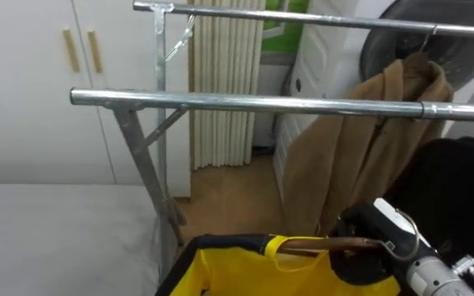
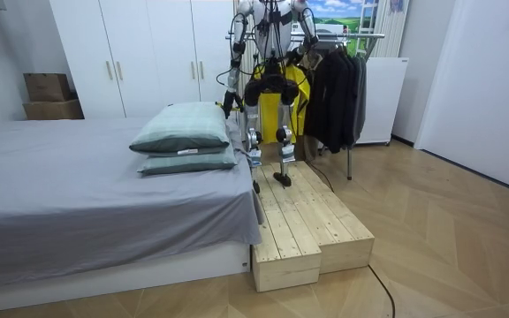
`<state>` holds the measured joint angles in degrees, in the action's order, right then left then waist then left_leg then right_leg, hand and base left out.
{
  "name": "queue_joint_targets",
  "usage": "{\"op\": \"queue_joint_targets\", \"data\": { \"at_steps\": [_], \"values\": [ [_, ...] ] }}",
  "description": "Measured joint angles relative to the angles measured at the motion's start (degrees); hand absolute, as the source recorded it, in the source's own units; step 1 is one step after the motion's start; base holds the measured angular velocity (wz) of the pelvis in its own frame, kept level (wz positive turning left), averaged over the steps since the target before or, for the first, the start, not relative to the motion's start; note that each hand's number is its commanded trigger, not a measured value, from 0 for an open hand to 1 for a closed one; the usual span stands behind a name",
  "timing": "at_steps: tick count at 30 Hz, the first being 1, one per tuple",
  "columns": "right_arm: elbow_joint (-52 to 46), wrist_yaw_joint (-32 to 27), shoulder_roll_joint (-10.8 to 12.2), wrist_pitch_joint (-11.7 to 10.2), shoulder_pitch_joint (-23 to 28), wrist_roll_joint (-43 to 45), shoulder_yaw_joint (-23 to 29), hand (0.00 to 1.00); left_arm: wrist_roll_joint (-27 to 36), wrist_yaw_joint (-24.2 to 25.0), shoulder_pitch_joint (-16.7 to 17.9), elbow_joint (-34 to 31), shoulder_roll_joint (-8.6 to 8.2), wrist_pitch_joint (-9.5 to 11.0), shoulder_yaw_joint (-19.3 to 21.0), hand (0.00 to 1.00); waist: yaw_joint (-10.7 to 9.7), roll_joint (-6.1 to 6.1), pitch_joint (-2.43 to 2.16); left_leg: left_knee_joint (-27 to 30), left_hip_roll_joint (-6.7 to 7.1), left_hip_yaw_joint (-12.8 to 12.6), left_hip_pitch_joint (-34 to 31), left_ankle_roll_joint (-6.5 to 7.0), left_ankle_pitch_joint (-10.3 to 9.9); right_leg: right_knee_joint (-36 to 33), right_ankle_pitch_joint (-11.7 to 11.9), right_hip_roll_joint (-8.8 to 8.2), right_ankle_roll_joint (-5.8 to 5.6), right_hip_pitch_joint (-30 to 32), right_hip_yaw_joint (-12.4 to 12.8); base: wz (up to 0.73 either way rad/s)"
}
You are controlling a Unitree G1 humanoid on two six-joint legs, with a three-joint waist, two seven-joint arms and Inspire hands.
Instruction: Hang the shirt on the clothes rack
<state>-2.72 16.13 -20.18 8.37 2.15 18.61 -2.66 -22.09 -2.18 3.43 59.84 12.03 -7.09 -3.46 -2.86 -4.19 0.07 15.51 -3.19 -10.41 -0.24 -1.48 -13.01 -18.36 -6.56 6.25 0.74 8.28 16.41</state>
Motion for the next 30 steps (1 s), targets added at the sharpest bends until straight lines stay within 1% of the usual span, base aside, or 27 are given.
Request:
{"op": "queue_joint_targets", "data": {
  "at_steps": [1, 2, 4, 5, 6, 7, 8, 9, 11, 13, 14, 15, 17, 18, 20, 22, 23, 25, 27, 30],
  "values": [
    [-0.03, 0.21, 0.09, 0.00, 0.00, 0.03, 0.00, 1.00, 0.18, -0.12, -0.16, 0.05, 0.00, 0.25, 0.00, 0.00, 0.10, 0.01, 0.00, -0.43, 0.02, -0.49, 0.41, 0.03, 0.03, 0.00, -0.01, 0.09, -0.02, 0.02, 0.50, -0.38],
    [-0.35, 0.76, 0.16, 0.00, 0.00, 0.00, 0.00, 1.00, 0.43, -0.29, -0.21, 0.07, 0.02, 0.99, 0.08, 0.00, 0.25, 0.04, 0.02, -1.08, 0.01, -1.37, 0.83, 0.05, 0.02, 0.04, -0.03, 0.25, -0.05, 0.19, 1.17, -0.39],
    [-1.06, 1.73, 0.16, -0.01, -0.01, -0.01, -0.02, 1.00, 2.85, -1.25, -0.21, 0.60, 0.03, 2.14, 0.17, 0.00, 0.75, 0.06, 0.02, -2.08, -0.08, -3.14, 1.55, 0.04, 0.03, 0.25, 0.01, 0.76, -0.10, 0.65, 2.67, -0.48],
    [-1.14, 2.08, 0.16, -0.02, -0.01, 0.03, -0.01, 1.00, 4.04, -1.52, -0.22, 1.36, 0.04, 2.50, 0.56, 0.00, 1.57, 0.15, 0.03, -2.45, -0.29, -4.45, 2.10, 0.03, 0.01, 0.39, 0.06, 1.24, -0.14, 0.73, 3.69, -0.54],
    [-1.14, 2.27, 0.15, 0.01, -0.03, 0.05, -0.02, 1.00, 4.09, -1.60, -0.20, 1.95, 0.03, 2.52, 1.01, 0.00, 2.08, 0.28, 0.11, -2.79, -0.51, -5.39, 2.61, -0.11, -0.27, 0.44, 0.05, 1.50, -0.14, 0.77, 3.51, -0.55],
    [-1.14, 2.42, 0.16, 0.02, -0.02, -0.03, -0.02, 1.00, 4.06, -1.67, -0.15, 2.24, 0.05, 2.49, 1.13, 0.00, 2.65, 0.40, 0.18, -3.09, -0.67, -6.08, 3.04, -0.17, -0.39, 0.51, 0.06, 1.61, -0.14, 0.76, 3.01, -0.59],
    [-1.14, 2.90, 0.15, 0.04, -0.03, -0.05, -0.02, 1.00, 4.01, -1.72, 0.07, 2.55, 0.05, 2.48, 1.40, 0.00, 3.74, 0.67, 0.32, -3.36, -1.09, -7.25, 3.89, -0.36, -0.83, 0.63, 0.12, 1.56, -0.02, 0.75, 0.09, -0.68],
    [-1.13, 3.42, 0.14, 0.06, -0.03, 0.09, -0.06, 1.00, 4.09, -1.75, 0.40, 2.67, 0.06, 2.48, 1.73, 0.00, 4.95, 0.87, 0.32, -3.35, -1.37, -7.67, 4.34, -0.50, -1.18, 0.57, 0.23, 0.87, 0.16, 0.76, -3.23, -0.62],
    [-1.12, 3.55, 0.13, 0.06, -0.03, 0.13, -0.06, 1.00, 4.46, -1.76, 0.64, 2.75, 0.06, 2.48, 2.54, 0.00, 5.15, 0.89, 0.32, -3.37, -1.49, -7.76, 4.47, -0.55, -1.21, 0.64, 0.25, 0.63, 0.22, 0.65, -5.16, -0.24],
    [-1.13, 3.57, 0.13, 0.07, -0.09, 0.09, -0.09, 1.00, 4.50, -1.76, 0.75, 2.79, 0.05, 2.49, 2.89, 0.00, 5.50, 0.88, 0.33, -3.71, -1.52, -7.70, 4.56, -0.56, -1.20, 0.76, 0.21, 0.83, 0.27, 0.55, -4.85, -0.13],
    [-1.12, 3.79, 0.12, 0.17, -0.46, -0.07, -0.09, 1.00, 4.38, -1.76, 1.14, 2.82, 0.03, 2.64, 3.16, 0.00, 6.39, 0.88, 0.33, -4.28, -1.49, -7.59, 4.91, -0.57, -1.19, 0.89, 0.12, 1.19, 0.42, 0.71, -4.08, -0.23],
    [-1.13, 4.30, 0.10, 0.30, -1.08, -0.08, -0.12, 1.00, 3.95, -1.77, 1.45, 2.78, 0.02, 2.80, 3.42, 0.00, 6.46, 0.87, 0.33, -4.27, -1.44, -6.57, 4.79, -0.57, -1.19, 1.12, 0.14, 1.23, 0.52, 0.68, -4.05, -0.20],
    [-1.13, 5.43, -0.14, 0.43, -1.71, -0.06, -0.12, 1.00, 3.87, -1.77, 2.19, 2.78, 0.07, 3.46, 3.91, 0.00, 6.57, 0.79, 0.31, -4.28, -1.43, -6.11, 4.96, -0.57, -1.19, 1.58, 0.14, 1.30, 0.54, 0.30, -4.07, -0.02],
    [-1.13, 6.34, -0.19, 0.44, -2.34, -0.02, -0.20, 1.00, 3.91, -1.85, 2.64, 2.61, 0.08, 3.78, 4.61, 0.00, 6.58, 0.55, 0.35, -4.30, -1.43, -6.13, 5.00, -0.58, -1.19, 1.66, 0.12, 1.33, 0.58, 0.30, -4.06, 0.00],
    [-1.13, 7.25, -0.18, 0.44, -3.00, 0.14, -0.40, 1.00, 3.90, -2.09, 2.75, 2.58, 0.07, 3.79, 5.08, 0.00, 6.59, 0.11, 0.41, -4.31, -1.44, -5.98, 5.00, -0.58, -1.18, 1.73, 0.12, 1.35, 0.58, 0.29, -4.15, 0.03],
    [-1.13, 8.30, -0.18, 0.44, -3.36, 0.13, -0.45, 1.00, 3.90, -2.20, 2.74, 2.55, 0.08, 3.80, 5.11, 0.00, 6.57, -0.27, 0.45, -4.31, -1.43, -5.53, 4.97, -0.58, -1.19, 2.06, 0.14, 1.32, 0.63, 0.03, -4.47, 0.12],
    [-1.13, 8.67, -0.18, 0.46, -3.34, 0.13, -0.45, 1.00, 3.90, -2.26, 2.74, 2.54, 0.08, 3.82, 5.11, 0.00, 6.45, -0.46, 0.51, -4.31, -1.42, -4.94, 4.99, -0.58, -1.19, 2.71, 0.28, 1.30, 0.84, -0.42, -4.91, 0.17],
    [-1.13, 9.16, -0.18, 0.46, -3.35, 0.14, -0.47, 1.00, 3.87, -2.48, 2.79, 2.54, 0.07, 3.83, 5.11, 0.00, 6.56, -0.82, 0.44, -4.32, -1.33, -4.60, 5.00, -0.58, -1.19, 2.79, 0.29, 1.18, 0.85, -0.47, -5.30, 0.13],
    [-1.13, 9.40, -0.15, 0.47, -3.36, 0.13, -0.47, 1.00, 3.86, -3.02, 2.78, 2.52, 0.01, 3.87, 5.09, 0.00, 7.11, -1.14, 0.22, -4.37, -1.22, -4.41, 5.07, -0.57, -1.19, 2.87, 0.30, 1.03, 0.86, -0.49, -5.59, 0.06],
    [-1.13, 10.21, -0.15, 0.48, -3.41, 0.15, -0.46, 1.00, 3.83, -3.85, 2.73, 2.32, -0.03, 4.00, 5.09, 0.00, 7.91, -1.42, 0.04, -4.54, -1.24, -4.02, 5.28, -0.57, -1.18, 3.06, 0.33, 0.95, 0.91, -0.82, -6.14, 0.07]
  ]
}}
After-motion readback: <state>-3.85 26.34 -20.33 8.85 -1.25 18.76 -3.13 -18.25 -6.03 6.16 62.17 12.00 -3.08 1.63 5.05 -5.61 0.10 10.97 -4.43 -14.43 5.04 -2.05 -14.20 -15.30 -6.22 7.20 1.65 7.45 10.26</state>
